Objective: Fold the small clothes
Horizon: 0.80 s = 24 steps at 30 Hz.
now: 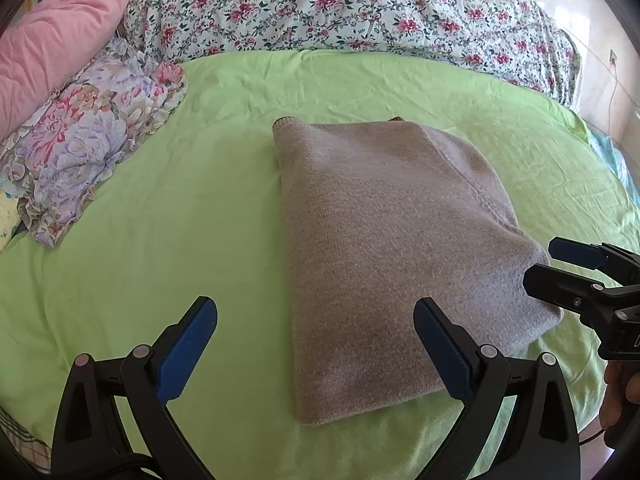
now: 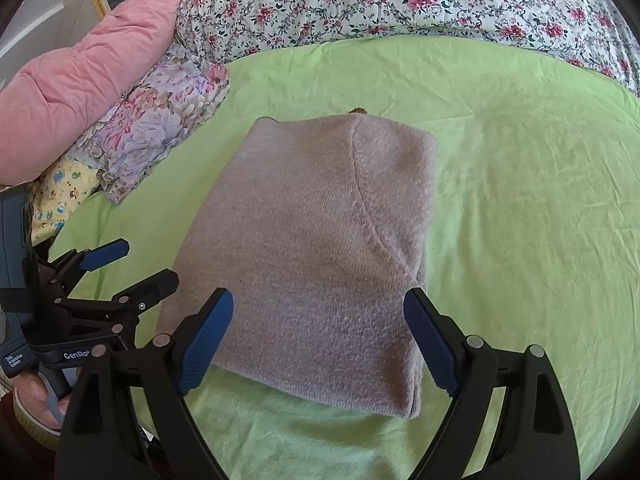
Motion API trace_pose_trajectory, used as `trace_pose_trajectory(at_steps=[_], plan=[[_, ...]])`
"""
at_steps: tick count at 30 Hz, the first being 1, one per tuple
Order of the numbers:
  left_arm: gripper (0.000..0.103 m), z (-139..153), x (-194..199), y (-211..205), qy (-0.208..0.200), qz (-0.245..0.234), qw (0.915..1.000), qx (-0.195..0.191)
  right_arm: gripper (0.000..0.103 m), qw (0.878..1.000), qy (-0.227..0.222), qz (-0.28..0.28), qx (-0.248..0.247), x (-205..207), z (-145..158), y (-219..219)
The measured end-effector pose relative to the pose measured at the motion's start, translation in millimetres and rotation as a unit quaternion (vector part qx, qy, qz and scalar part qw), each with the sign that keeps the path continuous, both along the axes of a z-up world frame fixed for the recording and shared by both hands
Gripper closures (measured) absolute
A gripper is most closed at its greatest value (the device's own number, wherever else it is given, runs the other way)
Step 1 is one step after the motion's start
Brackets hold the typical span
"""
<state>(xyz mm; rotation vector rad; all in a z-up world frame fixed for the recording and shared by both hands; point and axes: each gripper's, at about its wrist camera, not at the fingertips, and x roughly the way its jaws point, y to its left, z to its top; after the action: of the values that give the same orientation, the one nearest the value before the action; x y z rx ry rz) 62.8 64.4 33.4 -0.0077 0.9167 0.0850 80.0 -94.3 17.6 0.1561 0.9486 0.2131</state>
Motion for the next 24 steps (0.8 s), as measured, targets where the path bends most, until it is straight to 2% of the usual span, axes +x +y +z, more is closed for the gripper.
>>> trace_pose_trajectory(at_steps=[24], plan=[[0.004,0.0,-1.9,2.7,-0.002,-0.002,1.0,-0.007,0.016,1.0,-0.001,0.0,0.0,-3.0,-1.4,-1.5]])
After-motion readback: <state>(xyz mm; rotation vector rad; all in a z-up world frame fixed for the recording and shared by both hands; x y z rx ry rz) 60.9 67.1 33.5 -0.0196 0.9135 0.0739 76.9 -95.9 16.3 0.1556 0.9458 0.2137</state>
